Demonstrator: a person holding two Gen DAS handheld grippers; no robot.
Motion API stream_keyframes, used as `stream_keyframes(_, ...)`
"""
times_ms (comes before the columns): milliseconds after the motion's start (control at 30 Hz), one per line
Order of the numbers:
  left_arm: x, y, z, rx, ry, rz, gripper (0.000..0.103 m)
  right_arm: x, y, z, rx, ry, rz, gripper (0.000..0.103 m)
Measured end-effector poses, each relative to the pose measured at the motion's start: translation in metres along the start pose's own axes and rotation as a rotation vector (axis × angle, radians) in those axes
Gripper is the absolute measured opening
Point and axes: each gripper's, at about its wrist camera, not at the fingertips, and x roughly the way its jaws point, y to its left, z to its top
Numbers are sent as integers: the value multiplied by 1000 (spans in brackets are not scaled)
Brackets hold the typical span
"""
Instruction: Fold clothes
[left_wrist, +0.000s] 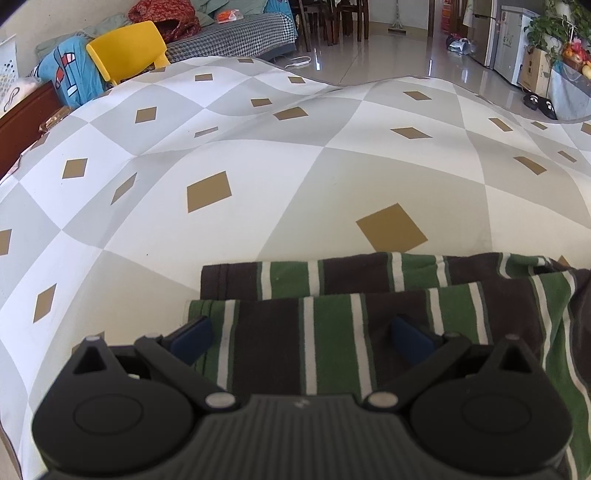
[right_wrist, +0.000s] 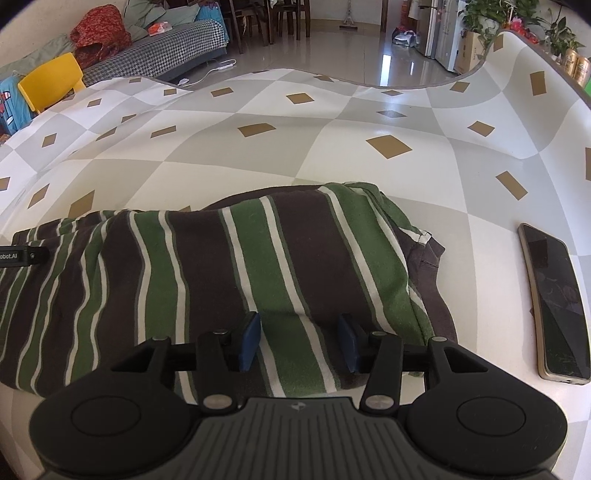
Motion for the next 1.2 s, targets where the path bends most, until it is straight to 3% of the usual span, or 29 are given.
stream_keyframes(267,-5,-2,-6,2,-4,4,103,-13,5,-13,22,31,-8,46)
stream_keyframes(633,-18,-6,-13,20,-4,22,103,-25,4,-18,79,1,-15,46)
stream_keyframes(867,-33,-12,-22,25,-21,-21,103,-40,3,-7,132,-103,-33,46)
stream_keyframes(1200,-46,-37,-33,72,-30,-86,103,-28,1,3,162,-106,-5,46)
